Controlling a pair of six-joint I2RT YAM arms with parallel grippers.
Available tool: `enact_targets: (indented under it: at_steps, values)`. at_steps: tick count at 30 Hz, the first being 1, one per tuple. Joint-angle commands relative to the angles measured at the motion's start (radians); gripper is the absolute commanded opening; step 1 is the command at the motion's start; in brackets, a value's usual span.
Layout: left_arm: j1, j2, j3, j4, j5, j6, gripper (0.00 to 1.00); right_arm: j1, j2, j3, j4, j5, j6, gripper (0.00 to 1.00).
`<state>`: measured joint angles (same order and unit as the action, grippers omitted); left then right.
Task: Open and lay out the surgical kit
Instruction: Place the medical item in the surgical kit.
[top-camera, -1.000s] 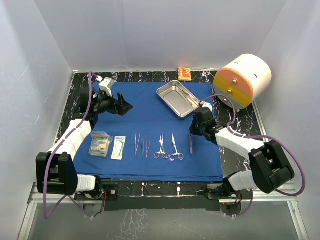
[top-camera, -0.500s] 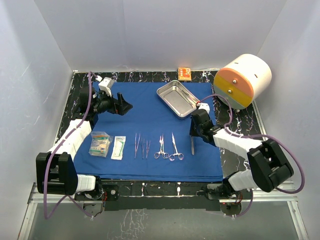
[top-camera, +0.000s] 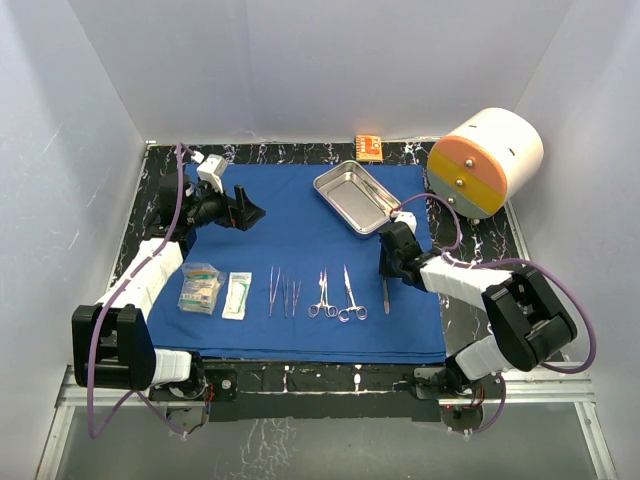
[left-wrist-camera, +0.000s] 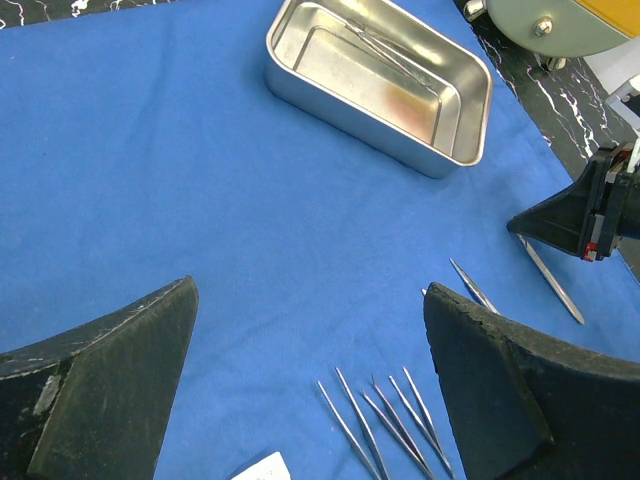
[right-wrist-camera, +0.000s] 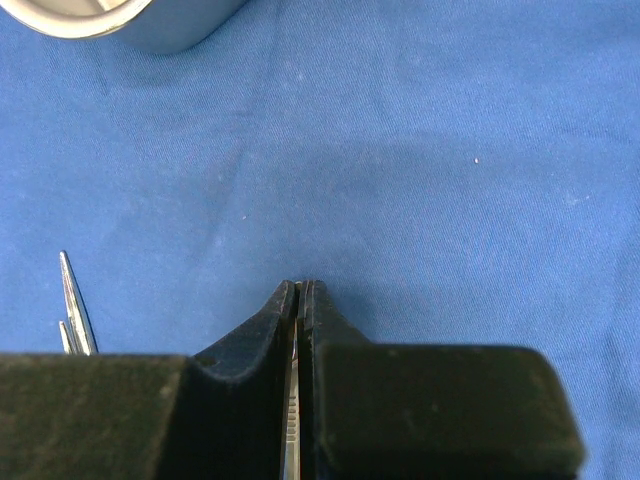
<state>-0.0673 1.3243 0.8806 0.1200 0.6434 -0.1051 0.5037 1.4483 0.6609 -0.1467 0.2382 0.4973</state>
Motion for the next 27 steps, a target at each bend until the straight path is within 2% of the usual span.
enact_targets:
  at_steps: [1, 24, 27]
  values:
    - [0.006, -0.034, -0.006, 0.022, 0.025, 0.004, 0.95, 0.001, -0.005, -0.007, 0.066, 0.023, -0.003, 0.00]
    - [0.008, -0.040, -0.007, 0.015, 0.027, 0.005, 0.95, -0.002, 0.026, -0.048, 0.085, -0.038, -0.006, 0.00]
    - [0.009, -0.045, -0.006, 0.011, 0.026, 0.005, 0.95, -0.013, 0.035, -0.051, 0.083, -0.050, -0.008, 0.06]
